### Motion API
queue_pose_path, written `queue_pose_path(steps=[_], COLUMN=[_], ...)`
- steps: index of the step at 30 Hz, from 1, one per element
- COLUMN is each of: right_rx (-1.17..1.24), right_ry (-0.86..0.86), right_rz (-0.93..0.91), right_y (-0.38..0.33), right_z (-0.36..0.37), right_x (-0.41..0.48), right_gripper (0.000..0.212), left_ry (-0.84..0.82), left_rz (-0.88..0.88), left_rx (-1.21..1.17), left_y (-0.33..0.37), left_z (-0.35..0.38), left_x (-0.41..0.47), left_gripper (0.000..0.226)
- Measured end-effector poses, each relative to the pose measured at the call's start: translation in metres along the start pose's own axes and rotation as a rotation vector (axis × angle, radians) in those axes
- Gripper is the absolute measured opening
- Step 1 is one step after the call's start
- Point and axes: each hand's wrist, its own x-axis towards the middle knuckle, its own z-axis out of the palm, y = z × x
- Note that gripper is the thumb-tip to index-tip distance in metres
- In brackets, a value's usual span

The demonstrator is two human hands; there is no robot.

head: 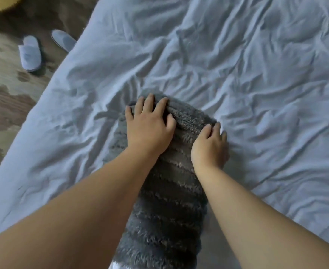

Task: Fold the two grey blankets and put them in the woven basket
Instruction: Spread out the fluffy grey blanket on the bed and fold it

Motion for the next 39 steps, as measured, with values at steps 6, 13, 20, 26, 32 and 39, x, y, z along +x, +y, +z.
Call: queue_pose_path(steps=[6,13,20,26,32,39], right_rx=[0.087,-0.008,-0.082,-0.092,-0.073,0.061], right_ry=[0.145,0.377,0.382,0.380,0.393,0.061], right_rz=[0.101,-0.019,0.052,0.043,0.051,0.169], right_y=[0.020,0.033,0.053,0.048,0.041,0.019], right_z=[0.053,0.105,0.147,0.141,0.128,0.064], right_x=[0.027,0.043,0.061,0.059,0.057,0.046], right_gripper=[0.052,0.055,0.057,0.057,0.058,0.049], left_ry=[0.154,0.267,0.268,0.269,0.254,0.093], left_rz=[-0.043,0.018,0.031,0.037,0.018,-0.068], left_rx=[0.028,0.002,0.061,0.056,0.041,0.000], left_y=[-0.013,-0.030,-0.043,-0.039,-0.032,-0.010], left_z=[0.058,0.113,0.158,0.150,0.137,0.067], left_x=[0.021,0.037,0.051,0.052,0.051,0.044], left_gripper=[0.056,0.056,0.050,0.053,0.053,0.047])
